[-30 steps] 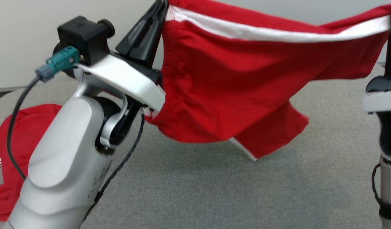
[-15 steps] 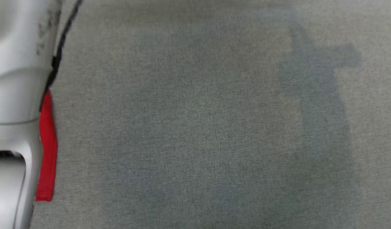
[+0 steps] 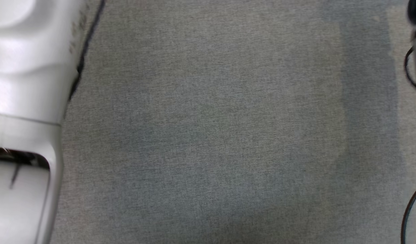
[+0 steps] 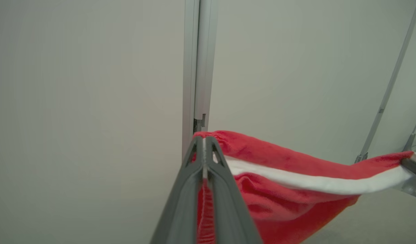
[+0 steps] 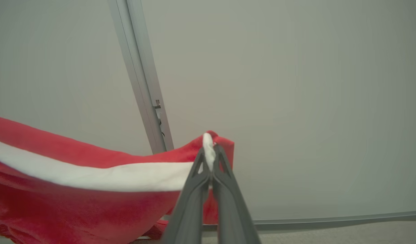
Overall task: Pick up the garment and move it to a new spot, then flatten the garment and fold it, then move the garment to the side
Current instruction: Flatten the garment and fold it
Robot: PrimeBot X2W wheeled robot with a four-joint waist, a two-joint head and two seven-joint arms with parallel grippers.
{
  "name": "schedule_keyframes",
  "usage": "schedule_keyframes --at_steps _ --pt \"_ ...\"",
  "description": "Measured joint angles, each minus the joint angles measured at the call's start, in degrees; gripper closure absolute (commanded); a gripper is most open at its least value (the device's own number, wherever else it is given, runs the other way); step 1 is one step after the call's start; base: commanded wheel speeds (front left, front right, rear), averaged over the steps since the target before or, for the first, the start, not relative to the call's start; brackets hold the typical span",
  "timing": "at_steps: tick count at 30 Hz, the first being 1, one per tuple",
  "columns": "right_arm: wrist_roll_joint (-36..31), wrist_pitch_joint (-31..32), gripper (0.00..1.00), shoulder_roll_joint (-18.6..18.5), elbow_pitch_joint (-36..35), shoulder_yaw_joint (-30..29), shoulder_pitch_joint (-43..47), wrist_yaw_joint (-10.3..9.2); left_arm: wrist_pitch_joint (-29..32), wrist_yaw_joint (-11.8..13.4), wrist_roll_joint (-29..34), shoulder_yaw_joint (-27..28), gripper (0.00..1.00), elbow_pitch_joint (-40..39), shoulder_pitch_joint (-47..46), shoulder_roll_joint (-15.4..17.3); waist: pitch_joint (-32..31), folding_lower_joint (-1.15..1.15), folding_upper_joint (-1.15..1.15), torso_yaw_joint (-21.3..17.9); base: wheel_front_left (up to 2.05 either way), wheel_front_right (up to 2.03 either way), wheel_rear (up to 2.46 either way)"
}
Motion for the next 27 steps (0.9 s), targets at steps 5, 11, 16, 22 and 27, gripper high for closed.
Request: schedule_keyframes --at_steps 5,11,16,22,27 --pt "3.0 0.0 1.00 0.2 3.4 2.0 6.2 0.00 -0.1 -1.0 1.1 -0.4 1.00 -2.2 10.8 0.4 -0.9 0.00 0.00 1.1 0.00 0.00 0.00" --pt "5.8 0.0 1.00 -1.5 6.9 8.7 14.6 0.01 -0.1 -1.2 1.8 -1.9 1.00 -5.1 23.1 2.5 -4.8 0.00 0.00 2.2 0.00 0.00 0.00" --pt "8.7 0.0 1.00 -3.4 10.3 15.2 20.0 0.01 -0.2 -1.3 1.5 -7.3 1.00 -6.4 31.6 3.9 -9.4 0.00 0.00 2.6 0.00 0.00 0.00" --pt "13.0 1.5 1.00 -5.8 11.7 21.8 24.5 0.00 -0.2 -1.3 1.7 -14.6 1.00 -7.3 37.7 5.4 -15.1 0.00 0.00 3.0 0.00 0.00 0.00" --pt "15.6 3.4 1.00 -8.2 12.3 26.7 27.9 0.01 -0.2 -1.3 1.4 -20.0 1.00 -6.6 41.7 6.3 -19.6 0.00 0.00 3.2 0.00 0.00 0.00"
